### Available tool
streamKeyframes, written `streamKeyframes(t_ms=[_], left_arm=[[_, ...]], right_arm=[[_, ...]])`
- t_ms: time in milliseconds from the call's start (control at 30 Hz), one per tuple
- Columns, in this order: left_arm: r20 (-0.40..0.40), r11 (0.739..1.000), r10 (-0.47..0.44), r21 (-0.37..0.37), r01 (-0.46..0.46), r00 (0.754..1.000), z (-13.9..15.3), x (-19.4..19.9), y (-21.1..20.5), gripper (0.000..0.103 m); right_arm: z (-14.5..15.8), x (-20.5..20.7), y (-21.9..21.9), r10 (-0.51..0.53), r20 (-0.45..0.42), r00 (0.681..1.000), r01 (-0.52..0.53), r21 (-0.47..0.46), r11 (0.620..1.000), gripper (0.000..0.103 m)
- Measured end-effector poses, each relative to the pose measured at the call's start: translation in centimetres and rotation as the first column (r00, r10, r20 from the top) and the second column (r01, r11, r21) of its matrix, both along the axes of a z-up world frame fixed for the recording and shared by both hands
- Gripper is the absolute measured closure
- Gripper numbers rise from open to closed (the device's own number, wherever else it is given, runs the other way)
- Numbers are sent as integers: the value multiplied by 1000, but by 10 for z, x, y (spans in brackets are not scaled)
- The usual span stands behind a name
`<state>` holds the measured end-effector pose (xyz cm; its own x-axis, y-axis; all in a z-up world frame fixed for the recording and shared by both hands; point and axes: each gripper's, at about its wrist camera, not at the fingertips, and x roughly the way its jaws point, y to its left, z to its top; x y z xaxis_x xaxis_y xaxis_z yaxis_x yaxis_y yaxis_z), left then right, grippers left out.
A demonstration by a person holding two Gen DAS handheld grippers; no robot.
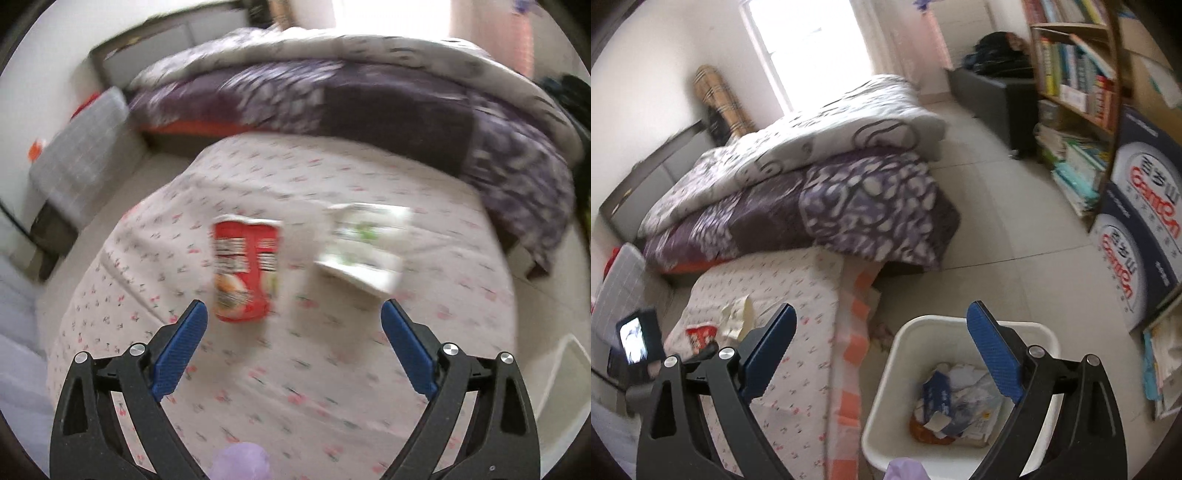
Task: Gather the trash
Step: 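Move both tools back over the cloth toward the red cup, then grasp the red noodle cup with the left tool while the right tool grasps the white paper cup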
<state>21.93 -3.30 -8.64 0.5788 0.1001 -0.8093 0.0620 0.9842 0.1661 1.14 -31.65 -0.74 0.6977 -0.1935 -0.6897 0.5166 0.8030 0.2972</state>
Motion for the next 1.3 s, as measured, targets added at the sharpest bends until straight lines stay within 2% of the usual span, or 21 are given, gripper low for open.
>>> streamKeyframes(t_ms=[233,333,433,467,500,567,667,767,800,867,933,967,1033,1067,1167,1233,1300], left_arm=[[-73,997,53,-58,-57,996,-18,46,40,12],[-100,994,35,-99,-45,994,-28,58,48,18],[-153,993,-6,-118,-13,988,-41,65,54,42],[-162,992,-15,-127,-6,987,-43,65,57,54],[-159,991,-17,-131,-4,987,-44,64,61,61],[-132,990,-19,-139,1,991,-39,56,69,66],[-93,982,-39,-188,21,995,-21,34,83,68],[-62,962,-44,-272,26,997,7,1,103,68],[-49,954,-45,-297,28,998,19,-12,110,68],[-25,944,-38,-330,27,999,40,-41,127,68],[-21,935,-39,-355,29,999,50,-60,138,67],[-9,930,-24,-368,19,1000,54,-74,148,67],[9,932,4,-363,0,1000,56,-85,159,67],[13,934,25,-358,-19,1000,54,-87,165,67],[-16,919,63,-390,-64,998,48,-83,179,67],[-30,911,80,-403,-85,996,46,-78,186,66],[-48,901,81,-424,-94,996,45,-76,191,66]], right_arm=[[-8,31,24,37,-50,998,-39,-36,999,12],[-13,42,38,66,-75,995,-71,-56,996,12],[-20,53,50,95,-100,990,-101,-65,993,12],[-22,57,55,104,-109,989,-112,-67,991,12],[-23,60,57,110,-112,988,-117,-65,991,12],[-27,67,63,136,-116,984,-141,-39,989,12],[-31,76,73,164,-108,981,-164,9,986,12],[-31,92,99,242,-84,967,-245,-26,969,12],[-31,101,113,287,-84,954,-293,-68,954,12],[-34,119,141,408,-89,909,-417,-120,901,12],[-43,140,174,552,-130,824,-567,-185,803,12],[-48,148,186,587,-165,793,-609,-235,758,12],[-61,169,210,635,-260,728,-683,-353,639,12],[-68,182,219,655,-311,688,-722,-377,580,12],[-83,211,224,670,-389,633,-773,-374,513,12],[-88,228,225,697,-401,594,-802,-363,475,12],[-97,245,227,702,-449,553,-830,-368,419,12]])
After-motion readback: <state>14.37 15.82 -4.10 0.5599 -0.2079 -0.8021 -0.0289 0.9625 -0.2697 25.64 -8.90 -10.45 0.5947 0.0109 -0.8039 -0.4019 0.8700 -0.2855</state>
